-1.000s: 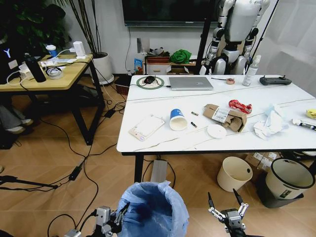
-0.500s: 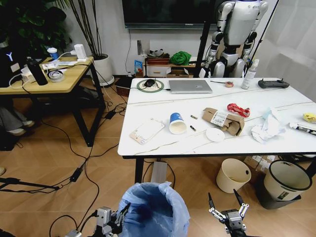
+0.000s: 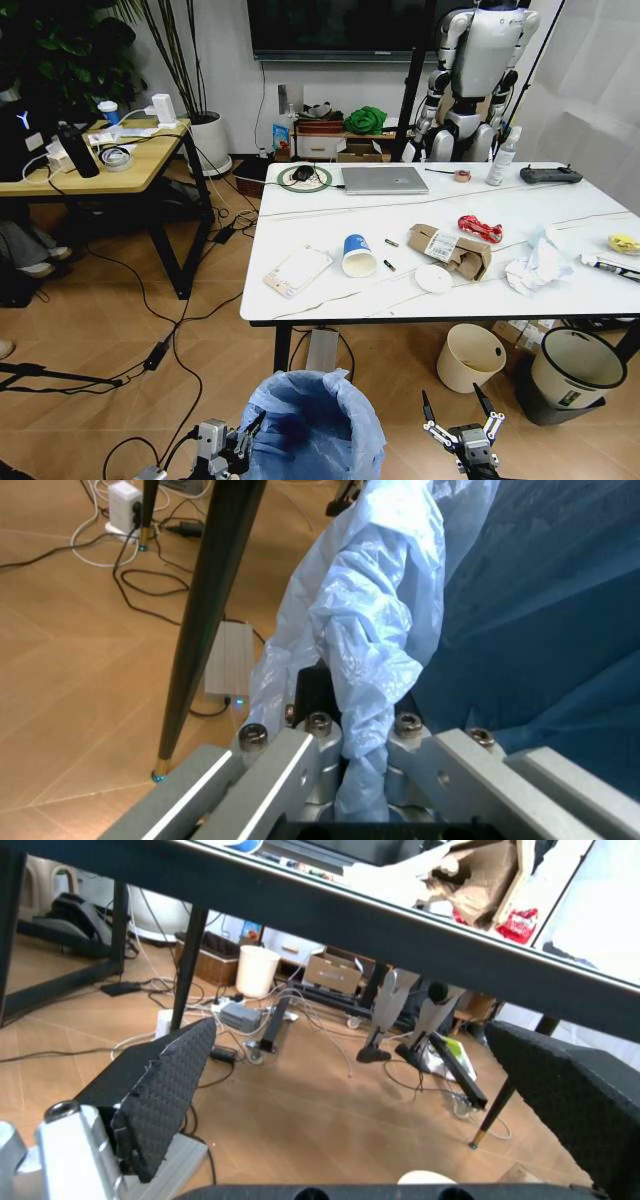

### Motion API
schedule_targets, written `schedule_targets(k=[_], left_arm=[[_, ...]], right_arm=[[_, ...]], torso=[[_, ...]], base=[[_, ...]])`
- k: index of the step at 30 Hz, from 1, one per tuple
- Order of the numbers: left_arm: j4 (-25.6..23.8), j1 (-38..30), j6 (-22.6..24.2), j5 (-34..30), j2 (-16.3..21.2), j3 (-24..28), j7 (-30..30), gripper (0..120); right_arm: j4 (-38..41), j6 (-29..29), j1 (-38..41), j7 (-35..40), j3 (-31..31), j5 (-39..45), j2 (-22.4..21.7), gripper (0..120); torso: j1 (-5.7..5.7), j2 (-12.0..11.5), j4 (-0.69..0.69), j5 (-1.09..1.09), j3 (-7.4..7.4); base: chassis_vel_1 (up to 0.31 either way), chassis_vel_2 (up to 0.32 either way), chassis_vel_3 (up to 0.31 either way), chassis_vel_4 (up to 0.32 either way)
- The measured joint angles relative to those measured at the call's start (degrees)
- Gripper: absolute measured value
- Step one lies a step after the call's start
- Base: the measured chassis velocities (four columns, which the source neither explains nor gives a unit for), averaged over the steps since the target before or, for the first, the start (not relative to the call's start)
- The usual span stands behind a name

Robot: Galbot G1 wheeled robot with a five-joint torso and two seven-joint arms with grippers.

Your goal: Pick up the trash bin and place the trash from the table into it.

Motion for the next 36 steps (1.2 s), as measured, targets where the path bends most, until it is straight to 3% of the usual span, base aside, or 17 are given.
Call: schedule_targets(k=[15,30,36], left_arm=[[0.05,0.27,-2.03,1.27,-0.14,0.86,-2.83,0],[0.60,-0.20,-2.18,4.08,-0.87,-0.16,-1.25,0],[-0.22,0.50,-0.44,2.59,-0.70,-0.87,-1.60,0]], right_arm=[[0.02,0.04,-0.07,0.00,-0.03,0.00,0.00,100],[1.29,0.09,-1.28,1.04,0.21,0.17,0.00,100],[10.75,-2.57,-4.76,8.20,0.83,1.25,-0.04,100]], torso=[[1.77,3.93,0.00,0.00,2.18],[1.70,3.77,0.00,0.00,2.10],[1.61,3.58,0.00,0.00,1.98]], base=[[0.000,0.000,0.000,0.000],[0.000,0.000,0.000,0.000],[0.000,0.000,0.000,0.000]])
